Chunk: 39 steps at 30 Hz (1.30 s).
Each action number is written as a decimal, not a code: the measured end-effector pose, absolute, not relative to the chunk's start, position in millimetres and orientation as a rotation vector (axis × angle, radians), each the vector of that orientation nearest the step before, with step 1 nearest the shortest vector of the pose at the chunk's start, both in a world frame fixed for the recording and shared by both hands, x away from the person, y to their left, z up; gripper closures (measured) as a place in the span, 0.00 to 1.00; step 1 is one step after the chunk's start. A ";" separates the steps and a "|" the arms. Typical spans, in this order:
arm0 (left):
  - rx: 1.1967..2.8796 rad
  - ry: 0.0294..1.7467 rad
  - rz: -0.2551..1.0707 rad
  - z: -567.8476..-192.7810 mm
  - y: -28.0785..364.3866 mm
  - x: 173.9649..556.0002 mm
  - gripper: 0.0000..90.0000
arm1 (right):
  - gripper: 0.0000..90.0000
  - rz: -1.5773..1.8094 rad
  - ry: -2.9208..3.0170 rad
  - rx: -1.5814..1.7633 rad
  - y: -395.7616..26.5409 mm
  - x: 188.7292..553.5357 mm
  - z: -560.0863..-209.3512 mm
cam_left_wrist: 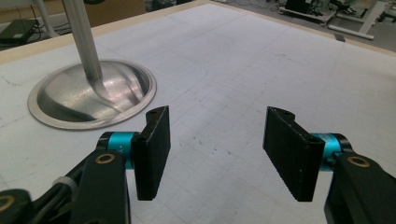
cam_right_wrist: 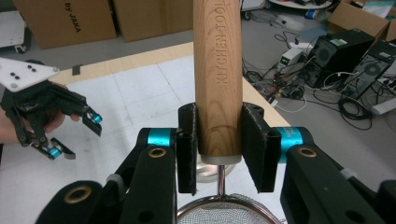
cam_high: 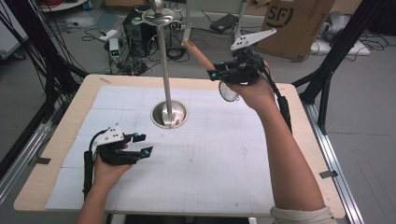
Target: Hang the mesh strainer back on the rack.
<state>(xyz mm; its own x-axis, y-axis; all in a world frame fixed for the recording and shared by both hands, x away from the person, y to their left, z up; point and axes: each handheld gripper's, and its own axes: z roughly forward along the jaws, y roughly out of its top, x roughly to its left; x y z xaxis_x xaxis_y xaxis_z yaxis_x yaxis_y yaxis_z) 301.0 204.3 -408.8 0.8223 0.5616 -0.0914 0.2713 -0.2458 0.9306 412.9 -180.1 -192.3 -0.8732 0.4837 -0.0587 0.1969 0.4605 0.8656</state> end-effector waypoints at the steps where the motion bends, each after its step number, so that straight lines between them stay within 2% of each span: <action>1: 1.839 0.633 0.312 -409.0 204.1 301.0 0.47 | 0.76 1.378 2.414 0.580 -180.3 414.5 -190.7; 23: 1.832 0.635 0.311 -409.0 204.9 301.2 0.47 | 0.76 1.444 2.342 0.594 -173.4 430.6 -159.8; 39: 1.823 0.635 0.312 -408.2 207.2 301.4 0.47 | 0.76 1.422 2.389 0.600 -146.8 444.3 -172.1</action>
<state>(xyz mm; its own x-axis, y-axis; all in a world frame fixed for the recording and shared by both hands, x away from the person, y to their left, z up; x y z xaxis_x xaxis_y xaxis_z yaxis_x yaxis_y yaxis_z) 301.4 207.2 -408.2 0.8202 0.5640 -0.0961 0.2681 -0.2304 0.9354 444.3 -146.8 -172.1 -0.8690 0.4931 -0.0404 0.1996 0.4241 0.8833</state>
